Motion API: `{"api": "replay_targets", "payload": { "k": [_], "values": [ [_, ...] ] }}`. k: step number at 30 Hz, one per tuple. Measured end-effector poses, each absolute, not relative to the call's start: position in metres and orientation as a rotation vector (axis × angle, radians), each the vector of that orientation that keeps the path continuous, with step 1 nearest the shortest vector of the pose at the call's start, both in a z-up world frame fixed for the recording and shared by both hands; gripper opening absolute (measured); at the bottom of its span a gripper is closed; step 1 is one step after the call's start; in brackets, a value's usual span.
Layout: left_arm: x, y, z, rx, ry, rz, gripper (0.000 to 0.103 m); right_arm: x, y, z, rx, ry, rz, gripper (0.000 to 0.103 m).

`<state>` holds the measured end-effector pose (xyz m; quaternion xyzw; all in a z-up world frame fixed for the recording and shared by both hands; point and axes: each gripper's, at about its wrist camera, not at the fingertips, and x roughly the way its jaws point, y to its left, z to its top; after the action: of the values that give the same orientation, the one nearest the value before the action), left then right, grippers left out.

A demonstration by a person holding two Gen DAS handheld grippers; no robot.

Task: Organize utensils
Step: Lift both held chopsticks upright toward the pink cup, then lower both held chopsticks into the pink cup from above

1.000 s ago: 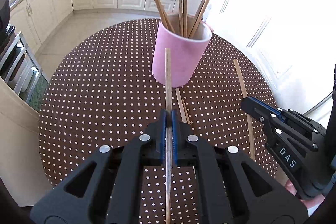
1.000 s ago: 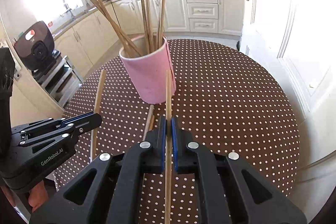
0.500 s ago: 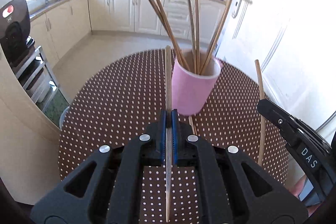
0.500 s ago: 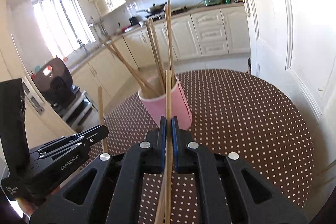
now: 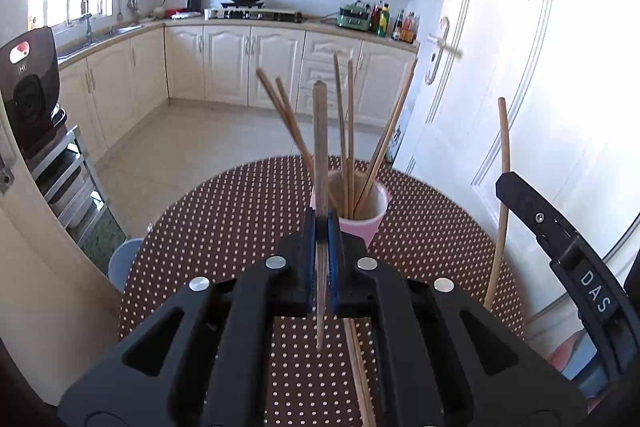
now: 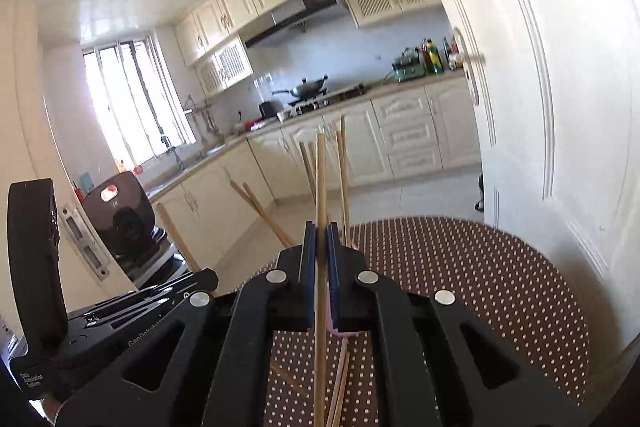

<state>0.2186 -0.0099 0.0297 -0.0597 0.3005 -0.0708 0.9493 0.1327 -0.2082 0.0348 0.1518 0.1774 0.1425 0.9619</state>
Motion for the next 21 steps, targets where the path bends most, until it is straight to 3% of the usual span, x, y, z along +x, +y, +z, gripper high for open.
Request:
{"api": "replay_targets", "payload": {
  "k": [21],
  "values": [
    [0.228, -0.004, 0.092, -0.177, 0.485, -0.138, 0.006, 0.142, -0.219, 0.066, 0.340, 0.113, 0.236, 0.004]
  ]
}}
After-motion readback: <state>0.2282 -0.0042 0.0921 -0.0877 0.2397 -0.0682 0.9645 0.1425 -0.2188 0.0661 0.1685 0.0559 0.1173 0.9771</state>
